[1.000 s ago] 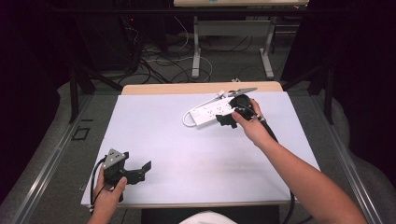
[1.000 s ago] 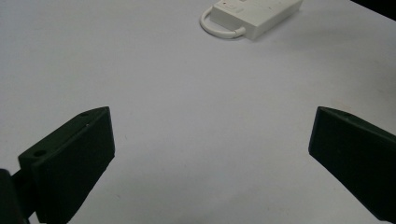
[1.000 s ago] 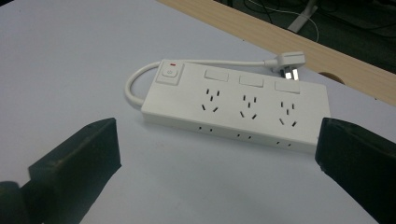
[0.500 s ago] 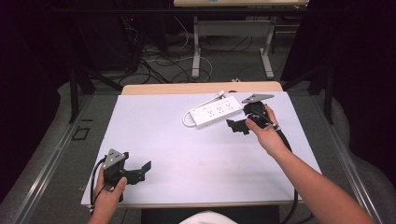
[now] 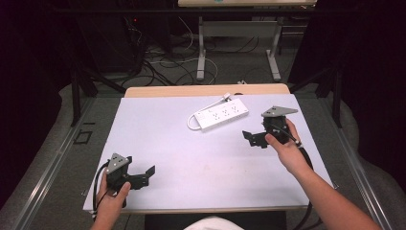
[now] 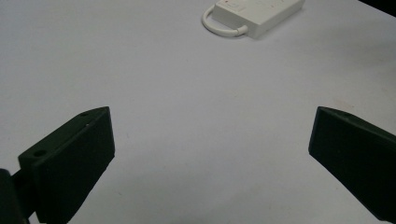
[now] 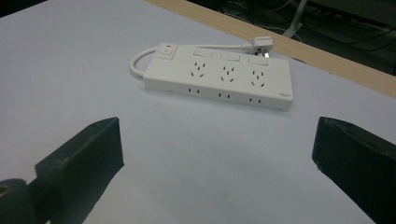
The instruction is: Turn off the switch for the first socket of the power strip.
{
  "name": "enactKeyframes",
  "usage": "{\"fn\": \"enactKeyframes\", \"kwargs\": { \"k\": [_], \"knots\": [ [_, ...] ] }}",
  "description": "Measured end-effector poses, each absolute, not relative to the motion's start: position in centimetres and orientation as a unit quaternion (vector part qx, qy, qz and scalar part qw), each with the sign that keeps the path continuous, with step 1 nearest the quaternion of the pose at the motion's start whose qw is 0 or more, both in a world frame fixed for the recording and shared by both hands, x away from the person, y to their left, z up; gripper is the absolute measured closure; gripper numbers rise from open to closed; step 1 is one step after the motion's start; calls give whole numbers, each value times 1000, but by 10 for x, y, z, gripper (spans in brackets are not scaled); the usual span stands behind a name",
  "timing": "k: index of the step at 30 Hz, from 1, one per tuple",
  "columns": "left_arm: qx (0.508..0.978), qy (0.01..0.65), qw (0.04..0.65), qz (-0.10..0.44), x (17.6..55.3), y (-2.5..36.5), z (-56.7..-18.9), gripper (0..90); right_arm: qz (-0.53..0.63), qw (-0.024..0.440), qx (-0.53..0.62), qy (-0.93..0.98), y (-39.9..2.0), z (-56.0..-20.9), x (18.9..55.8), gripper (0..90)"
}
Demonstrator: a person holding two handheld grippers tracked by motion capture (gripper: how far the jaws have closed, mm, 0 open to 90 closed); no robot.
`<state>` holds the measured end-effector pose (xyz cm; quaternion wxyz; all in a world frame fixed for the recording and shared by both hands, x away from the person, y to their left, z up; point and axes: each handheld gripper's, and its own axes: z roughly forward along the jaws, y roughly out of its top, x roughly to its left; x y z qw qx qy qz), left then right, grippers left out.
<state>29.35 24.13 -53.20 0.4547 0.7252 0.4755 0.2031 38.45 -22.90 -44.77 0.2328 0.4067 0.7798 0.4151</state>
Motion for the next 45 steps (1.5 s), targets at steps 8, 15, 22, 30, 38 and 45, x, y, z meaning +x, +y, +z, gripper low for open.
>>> {"fn": "enactKeyframes", "kwargs": {
  "k": [8,15,22,30,38,45],
  "knots": [
    [726,476,454,204,293,241,-532,1,423,235,417,769,-245,-452,363,21],
    [725,476,454,204,294,241,-532,1,431,238,438,752,-262,-460,346,21],
    [726,476,451,206,294,241,-532,1,432,240,463,736,-284,-473,332,21],
    [726,477,451,207,293,241,-533,1,421,262,486,720,-307,-491,318,21],
    [724,478,452,207,293,241,-533,1,405,275,503,712,-326,-506,307,21],
    [726,477,449,209,293,241,-533,1,398,275,527,699,-344,-521,298,24]
  ]
}}
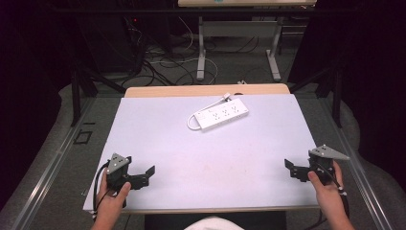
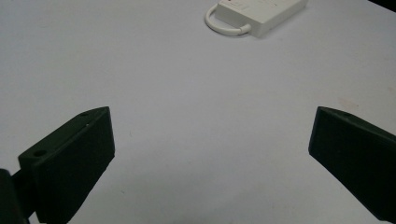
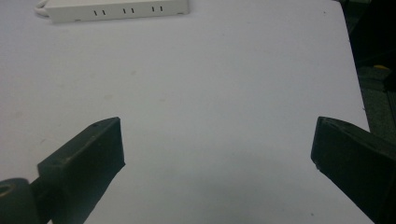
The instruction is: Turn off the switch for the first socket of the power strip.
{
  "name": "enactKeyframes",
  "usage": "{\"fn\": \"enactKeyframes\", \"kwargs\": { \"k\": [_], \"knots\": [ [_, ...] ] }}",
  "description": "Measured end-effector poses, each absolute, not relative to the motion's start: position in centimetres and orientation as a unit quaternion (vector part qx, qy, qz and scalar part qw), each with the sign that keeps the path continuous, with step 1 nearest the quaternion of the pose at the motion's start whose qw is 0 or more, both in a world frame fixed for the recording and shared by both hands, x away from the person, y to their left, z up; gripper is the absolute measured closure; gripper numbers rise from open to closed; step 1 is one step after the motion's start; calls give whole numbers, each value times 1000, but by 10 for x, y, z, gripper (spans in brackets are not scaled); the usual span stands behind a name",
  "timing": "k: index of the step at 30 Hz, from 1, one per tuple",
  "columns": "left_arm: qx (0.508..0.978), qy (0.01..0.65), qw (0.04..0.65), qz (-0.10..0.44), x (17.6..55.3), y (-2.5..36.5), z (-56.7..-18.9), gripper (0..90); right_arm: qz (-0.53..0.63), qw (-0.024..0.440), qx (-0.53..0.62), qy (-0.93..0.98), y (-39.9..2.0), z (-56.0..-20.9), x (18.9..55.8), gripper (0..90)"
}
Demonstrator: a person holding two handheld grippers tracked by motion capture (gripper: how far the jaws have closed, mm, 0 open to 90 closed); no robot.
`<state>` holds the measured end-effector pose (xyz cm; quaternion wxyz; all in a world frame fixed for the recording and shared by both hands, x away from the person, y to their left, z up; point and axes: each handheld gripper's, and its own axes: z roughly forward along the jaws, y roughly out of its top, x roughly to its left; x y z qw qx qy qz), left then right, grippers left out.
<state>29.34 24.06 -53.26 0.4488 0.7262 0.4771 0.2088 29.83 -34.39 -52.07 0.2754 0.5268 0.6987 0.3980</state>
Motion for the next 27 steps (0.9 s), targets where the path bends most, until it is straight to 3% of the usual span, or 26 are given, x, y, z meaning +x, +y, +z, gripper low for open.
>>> {"fn": "enactKeyframes", "kwargs": {
  "k": [27],
  "knots": [
    [728,476,447,212,295,241,-533,1,389,302,565,662,-377,-546,297,48]
  ]
}}
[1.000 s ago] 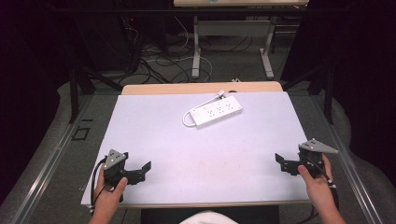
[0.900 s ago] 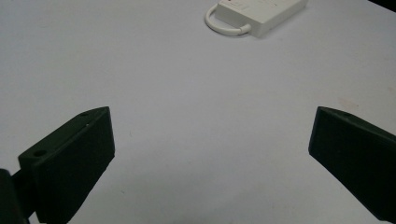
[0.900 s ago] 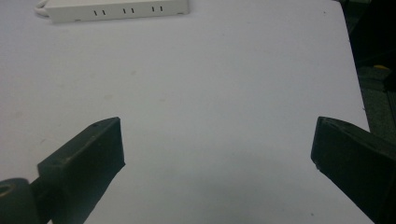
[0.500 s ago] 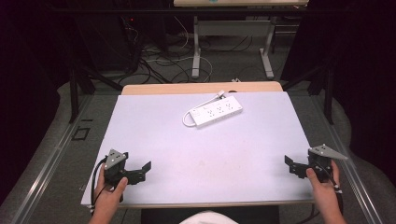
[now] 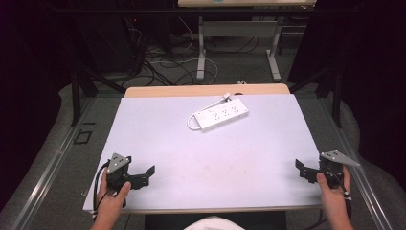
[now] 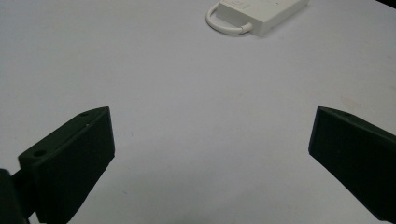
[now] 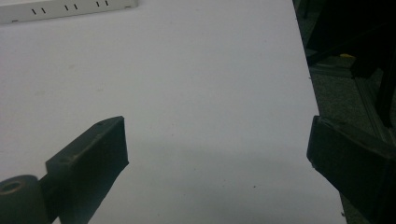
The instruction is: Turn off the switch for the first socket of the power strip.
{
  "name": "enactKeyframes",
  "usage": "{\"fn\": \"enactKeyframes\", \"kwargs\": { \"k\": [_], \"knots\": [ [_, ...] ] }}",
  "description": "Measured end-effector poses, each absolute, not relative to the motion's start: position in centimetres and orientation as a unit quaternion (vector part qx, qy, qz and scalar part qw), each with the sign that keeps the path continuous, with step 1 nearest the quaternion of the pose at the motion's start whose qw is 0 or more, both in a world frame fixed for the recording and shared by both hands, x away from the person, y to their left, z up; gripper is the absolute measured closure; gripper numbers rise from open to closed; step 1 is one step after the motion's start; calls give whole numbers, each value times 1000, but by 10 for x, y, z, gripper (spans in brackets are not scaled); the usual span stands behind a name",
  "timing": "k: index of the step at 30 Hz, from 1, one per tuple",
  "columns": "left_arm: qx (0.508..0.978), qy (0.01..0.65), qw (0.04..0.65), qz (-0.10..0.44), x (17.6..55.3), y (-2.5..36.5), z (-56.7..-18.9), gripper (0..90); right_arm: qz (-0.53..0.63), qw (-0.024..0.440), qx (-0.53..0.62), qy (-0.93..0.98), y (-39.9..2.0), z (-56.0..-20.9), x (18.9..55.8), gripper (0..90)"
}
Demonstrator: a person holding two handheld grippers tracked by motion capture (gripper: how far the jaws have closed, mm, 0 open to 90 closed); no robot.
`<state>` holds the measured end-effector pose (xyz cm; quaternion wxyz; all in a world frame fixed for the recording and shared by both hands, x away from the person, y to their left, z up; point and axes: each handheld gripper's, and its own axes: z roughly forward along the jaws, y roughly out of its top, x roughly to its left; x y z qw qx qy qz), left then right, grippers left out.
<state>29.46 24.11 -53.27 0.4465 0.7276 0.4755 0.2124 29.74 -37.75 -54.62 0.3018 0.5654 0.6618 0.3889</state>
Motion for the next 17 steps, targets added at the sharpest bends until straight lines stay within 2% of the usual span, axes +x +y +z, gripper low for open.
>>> {"fn": "enactKeyframes", "kwargs": {
  "k": [3,4,12,16,17],
  "knots": [
    [727,475,447,212,295,241,-533,1,399,311,563,654,-378,-551,300,48],
    [727,476,447,212,295,241,-533,1,390,297,568,661,-379,-549,299,48],
    [727,477,447,211,295,241,-533,1,391,294,573,658,-380,-550,298,48],
    [726,478,447,210,296,241,-533,1,401,311,570,646,-380,-553,301,48],
    [726,478,447,210,296,240,-533,1,389,296,575,656,-382,-551,299,48]
  ]
}}
